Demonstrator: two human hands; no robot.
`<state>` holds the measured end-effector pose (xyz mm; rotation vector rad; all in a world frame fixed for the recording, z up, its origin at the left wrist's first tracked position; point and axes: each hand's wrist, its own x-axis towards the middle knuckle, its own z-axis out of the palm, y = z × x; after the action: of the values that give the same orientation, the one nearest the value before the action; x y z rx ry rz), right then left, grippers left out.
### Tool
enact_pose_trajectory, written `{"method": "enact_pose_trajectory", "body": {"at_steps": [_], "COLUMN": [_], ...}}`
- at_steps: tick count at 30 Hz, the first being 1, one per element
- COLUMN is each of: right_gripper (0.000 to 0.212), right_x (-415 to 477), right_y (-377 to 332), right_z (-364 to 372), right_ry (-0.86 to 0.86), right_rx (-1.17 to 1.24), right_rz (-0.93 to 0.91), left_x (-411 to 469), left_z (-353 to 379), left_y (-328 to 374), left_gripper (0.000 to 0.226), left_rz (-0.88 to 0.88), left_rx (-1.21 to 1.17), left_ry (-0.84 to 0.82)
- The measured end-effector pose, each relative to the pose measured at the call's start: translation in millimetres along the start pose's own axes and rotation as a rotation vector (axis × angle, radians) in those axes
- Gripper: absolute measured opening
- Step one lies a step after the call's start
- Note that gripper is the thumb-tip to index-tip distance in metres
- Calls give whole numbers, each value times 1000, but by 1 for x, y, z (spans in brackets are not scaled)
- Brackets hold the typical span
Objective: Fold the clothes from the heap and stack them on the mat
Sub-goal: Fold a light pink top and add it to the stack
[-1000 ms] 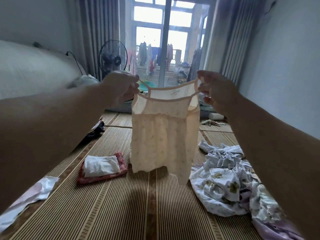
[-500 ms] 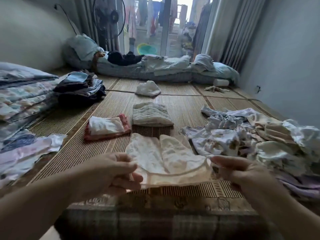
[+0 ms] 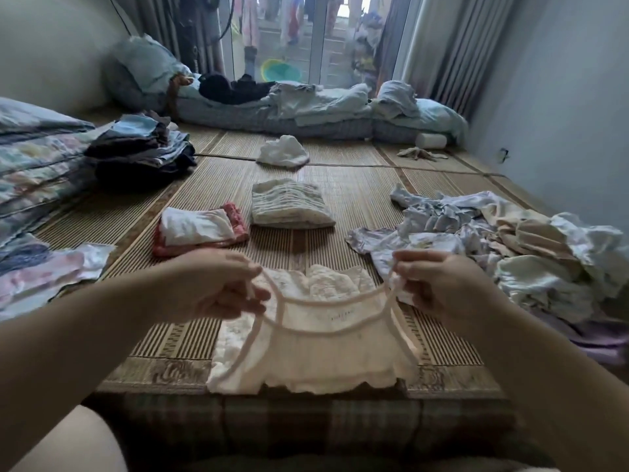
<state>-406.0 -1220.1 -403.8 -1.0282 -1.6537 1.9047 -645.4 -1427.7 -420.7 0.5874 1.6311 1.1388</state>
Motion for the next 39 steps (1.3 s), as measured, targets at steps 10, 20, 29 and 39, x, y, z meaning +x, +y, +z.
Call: {"method": "enact_pose_trajectory", "body": {"at_steps": [10, 20, 29, 39], "right_gripper": [44, 77, 101, 75], "right_x": [133, 90, 173, 190], "right_y": [17, 142, 145, 97], "right_z": [40, 61, 45, 58], "right_ry": [131, -156, -327, -368], "right_rx": [-311, -1227, -1513, -1600], "right_rz": [59, -335, -382, -624], "left_x": [135, 127, 125, 79], "left_z": [2, 5, -18, -18], "left_y": [26, -97, -104, -102], "left_gripper": [20, 83, 89, 120], "left_rz": [-9, 328, 177, 95], "left_rx": [267, 1418, 1438, 1504], "left_ry": [299, -79, 30, 4]}}
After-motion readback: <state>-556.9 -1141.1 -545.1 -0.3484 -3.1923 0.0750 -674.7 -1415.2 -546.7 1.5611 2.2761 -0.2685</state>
